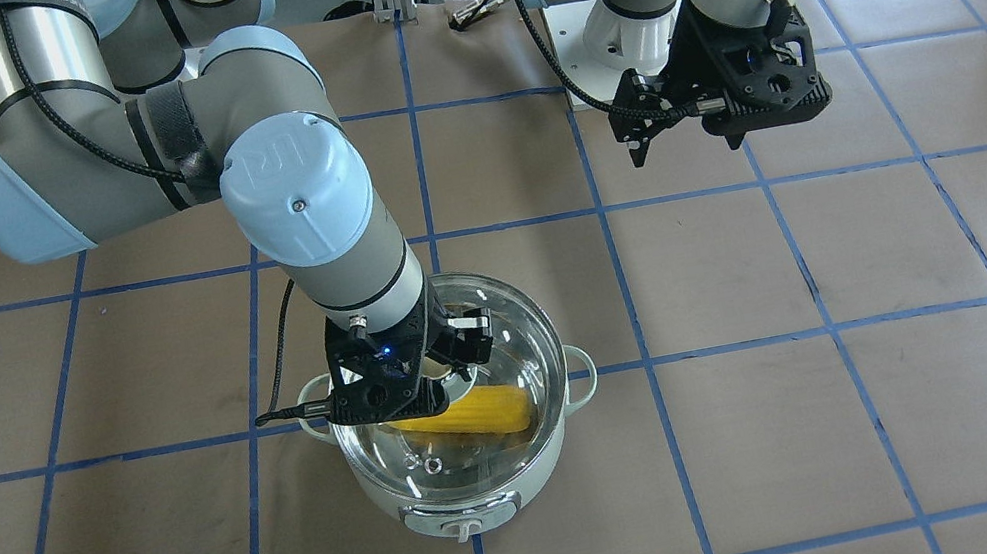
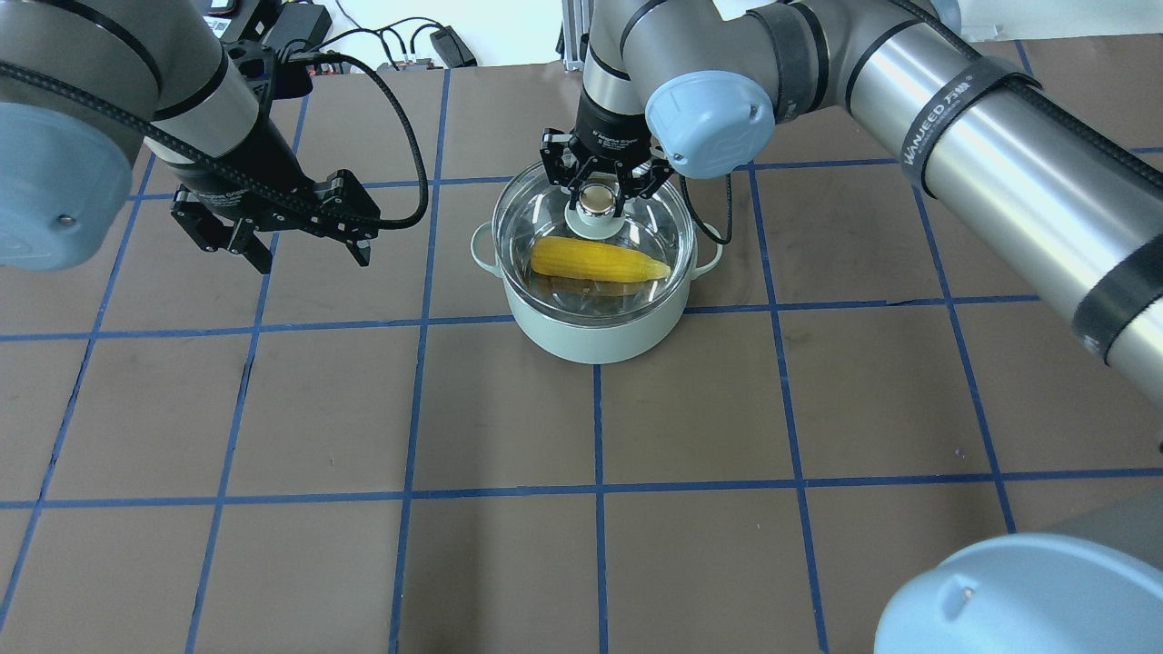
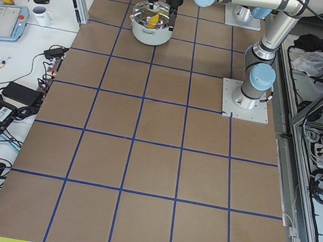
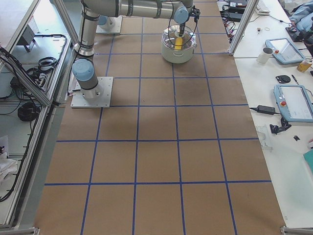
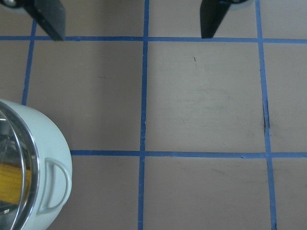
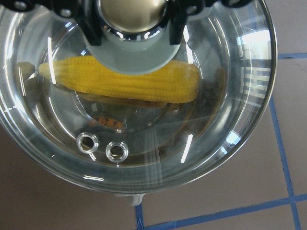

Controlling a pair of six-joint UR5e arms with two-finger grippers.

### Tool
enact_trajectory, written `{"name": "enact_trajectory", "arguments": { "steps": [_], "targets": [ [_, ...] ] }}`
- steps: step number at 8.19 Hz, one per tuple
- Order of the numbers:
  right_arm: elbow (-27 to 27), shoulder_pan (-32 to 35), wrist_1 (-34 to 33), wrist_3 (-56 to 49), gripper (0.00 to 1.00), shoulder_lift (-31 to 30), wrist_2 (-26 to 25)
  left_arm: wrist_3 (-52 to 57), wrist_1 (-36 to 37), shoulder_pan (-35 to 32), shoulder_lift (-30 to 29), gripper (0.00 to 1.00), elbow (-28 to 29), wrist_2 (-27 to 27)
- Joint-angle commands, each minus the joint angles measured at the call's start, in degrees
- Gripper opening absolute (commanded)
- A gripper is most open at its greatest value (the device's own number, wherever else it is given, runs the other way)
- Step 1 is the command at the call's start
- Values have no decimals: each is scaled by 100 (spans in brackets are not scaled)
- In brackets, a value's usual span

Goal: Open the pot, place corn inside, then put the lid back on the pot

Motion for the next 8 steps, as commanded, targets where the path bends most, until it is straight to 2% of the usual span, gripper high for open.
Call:
{"name": "enact_trajectory", "arguments": {
  "steps": [1, 3, 4, 5, 8],
  "targets": [
    [42, 0, 0, 9, 30, -1, -13, -44, 67, 7, -45, 100, -8, 3],
    [95, 0, -9, 0, 44, -9, -22, 8, 68, 7, -36, 100, -8, -5],
    [103, 0, -26, 0, 62, -9, -13, -18, 68, 7, -36, 100, -8, -5],
    [104, 0, -148, -8, 72, -9, -4, 0, 68, 7, -36, 100, -8, -14],
    [77, 0, -324, 53, 87, -27, 48, -44, 76, 7, -36, 100, -8, -32]
  ]
}}
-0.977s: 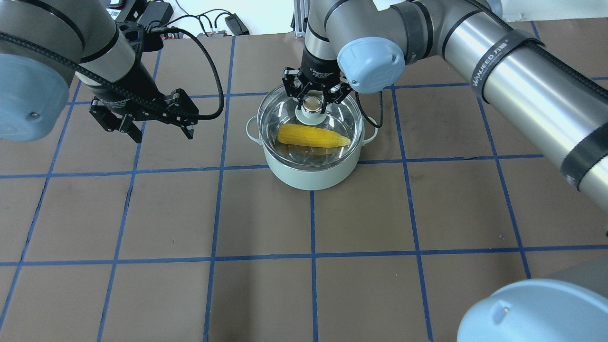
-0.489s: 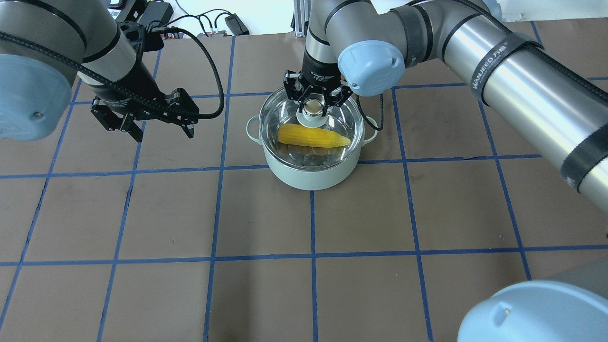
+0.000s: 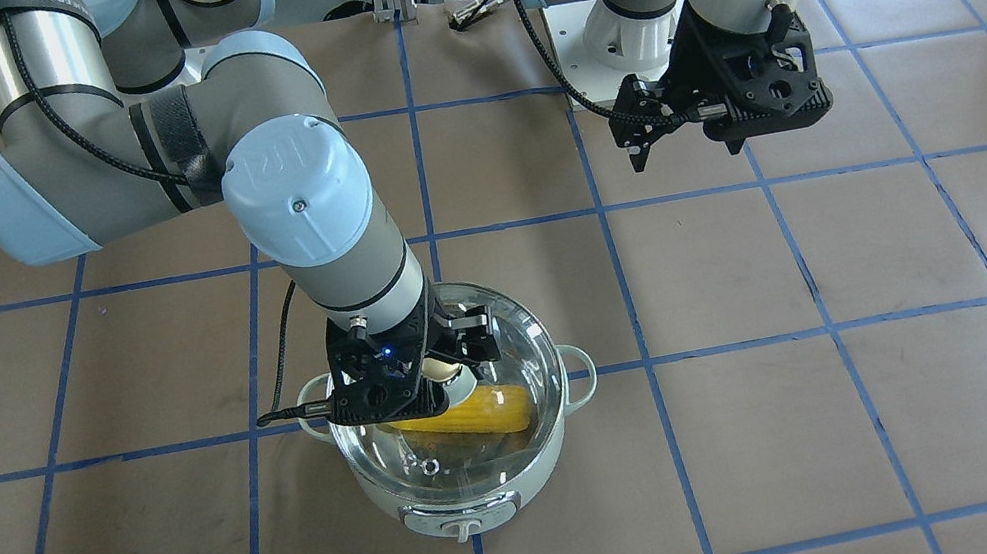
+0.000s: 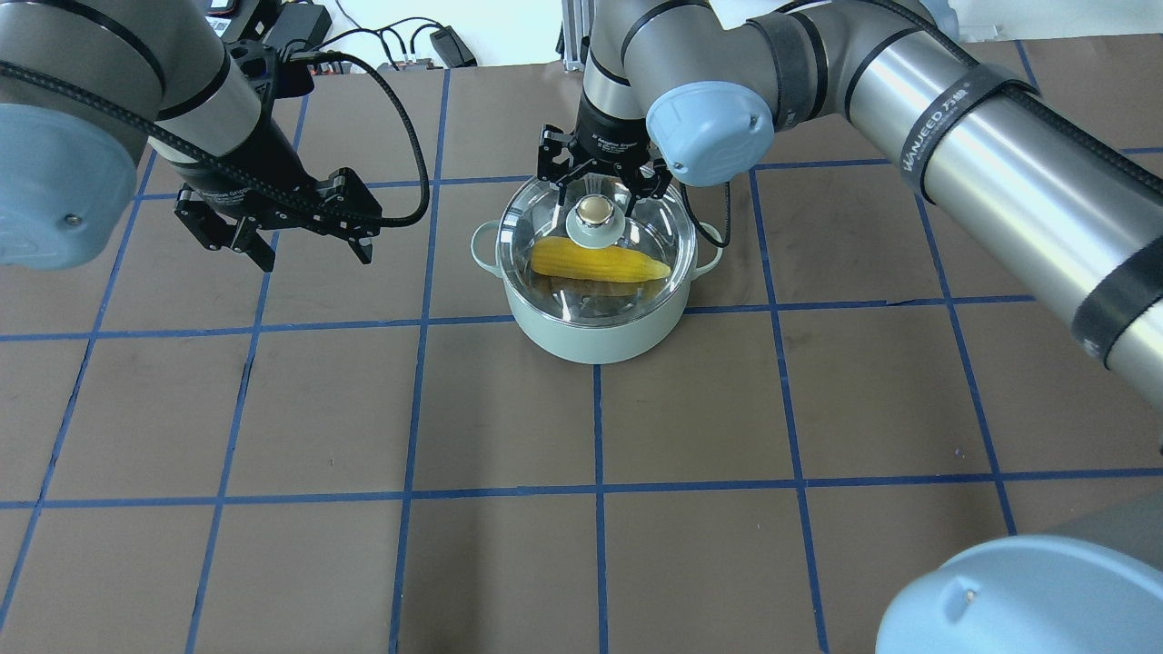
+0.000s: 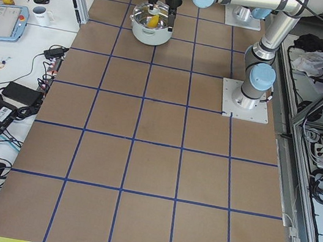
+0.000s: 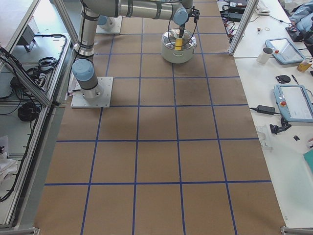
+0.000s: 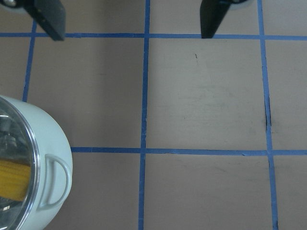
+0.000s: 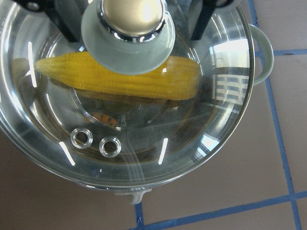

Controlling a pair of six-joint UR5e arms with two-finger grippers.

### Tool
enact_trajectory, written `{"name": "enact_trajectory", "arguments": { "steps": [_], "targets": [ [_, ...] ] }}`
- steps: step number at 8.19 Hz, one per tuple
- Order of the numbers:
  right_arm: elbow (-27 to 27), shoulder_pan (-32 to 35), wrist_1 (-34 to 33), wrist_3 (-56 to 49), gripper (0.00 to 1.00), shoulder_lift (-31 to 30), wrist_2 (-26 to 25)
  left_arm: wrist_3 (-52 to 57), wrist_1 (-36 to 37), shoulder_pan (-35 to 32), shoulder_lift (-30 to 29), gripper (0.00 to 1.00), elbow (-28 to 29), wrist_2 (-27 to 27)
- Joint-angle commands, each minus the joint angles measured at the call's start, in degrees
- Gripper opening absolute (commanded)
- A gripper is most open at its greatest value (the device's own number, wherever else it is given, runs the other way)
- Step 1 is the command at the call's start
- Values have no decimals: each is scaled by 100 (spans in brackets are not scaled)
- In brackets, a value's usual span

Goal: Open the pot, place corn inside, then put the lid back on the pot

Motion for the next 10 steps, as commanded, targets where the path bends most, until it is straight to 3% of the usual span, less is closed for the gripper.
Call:
{"name": "enact_trajectory", "arguments": {
  "steps": [1, 2, 4, 5, 6, 7, 10],
  "targets": [
    [-94, -52, -125, -96, 89, -88, -22, -33, 6, 0, 0, 100, 0, -5],
    [-94, -201, 23, -636, 93, -333, -40, -42, 6, 0, 0, 100, 0, -14],
    [-77, -963, 1380, -1989, 97, -1157, -57, -60, 6, 0, -9, 100, 0, -5],
    [-33, -1236, 1874, -2439, 97, -1518, -197, -51, 6, 0, -9, 100, 0, -5],
    [-7, -1283, 2210, -2696, 100, -1835, -677, -42, 6, 0, -9, 100, 0, -14],
    [2, -1283, 2483, -2942, 100, -2021, -960, -60, 14, 0, -9, 100, 0, -14],
    [134, -1283, 2556, -2988, 100, -2102, -892, -69, 14, 0, -17, 100, 0, -14]
  ]
}}
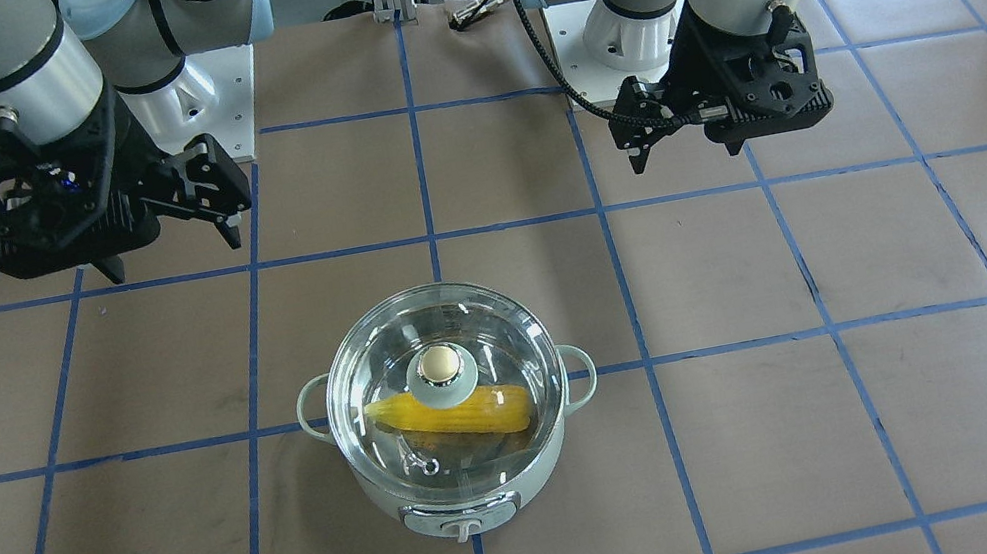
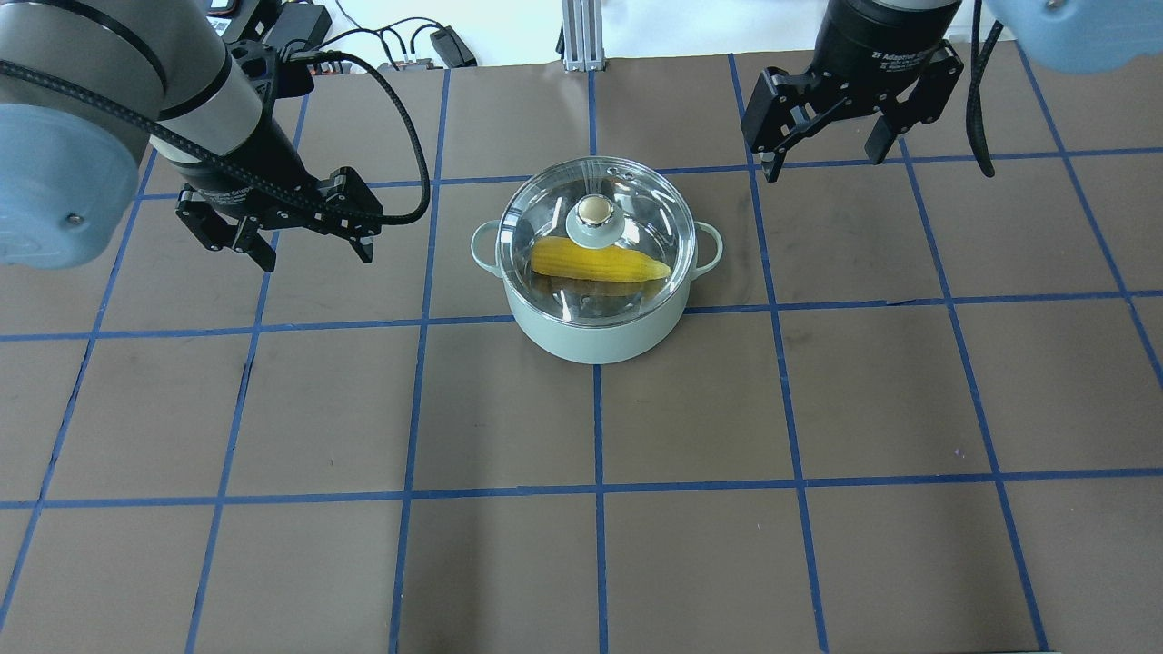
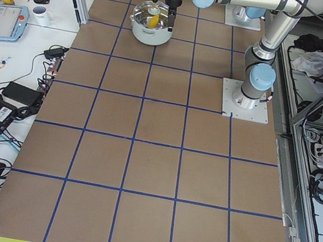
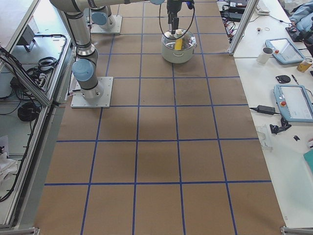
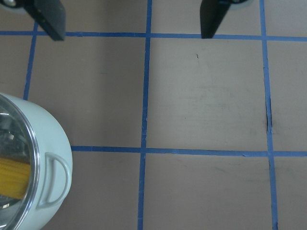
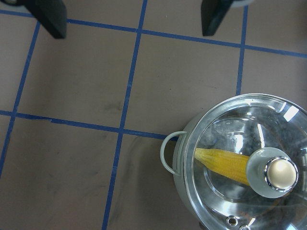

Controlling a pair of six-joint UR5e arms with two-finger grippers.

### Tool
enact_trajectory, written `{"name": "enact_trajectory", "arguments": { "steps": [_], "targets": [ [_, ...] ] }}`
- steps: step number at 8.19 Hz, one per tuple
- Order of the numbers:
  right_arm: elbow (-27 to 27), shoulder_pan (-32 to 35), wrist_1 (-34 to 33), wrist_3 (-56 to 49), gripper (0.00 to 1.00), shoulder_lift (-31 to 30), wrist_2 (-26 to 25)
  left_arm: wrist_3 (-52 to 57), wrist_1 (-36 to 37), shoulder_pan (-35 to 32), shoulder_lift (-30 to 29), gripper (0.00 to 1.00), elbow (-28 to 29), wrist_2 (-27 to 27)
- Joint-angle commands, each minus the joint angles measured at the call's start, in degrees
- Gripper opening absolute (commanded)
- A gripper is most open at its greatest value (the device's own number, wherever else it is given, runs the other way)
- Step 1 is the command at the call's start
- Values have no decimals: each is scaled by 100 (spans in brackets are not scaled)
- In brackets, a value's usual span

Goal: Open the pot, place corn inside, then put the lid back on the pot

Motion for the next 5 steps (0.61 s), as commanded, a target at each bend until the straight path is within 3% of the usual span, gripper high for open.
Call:
{"name": "enact_trajectory", "arguments": {
  "steps": [1, 5],
  "targets": [
    [76, -7, 72, -51, 100, -64, -21, -6, 4, 0, -5, 100, 0, -3],
    [146, -7, 19, -51, 100, -56, -30, 3, 4, 0, -5, 100, 0, -3]
  ]
}}
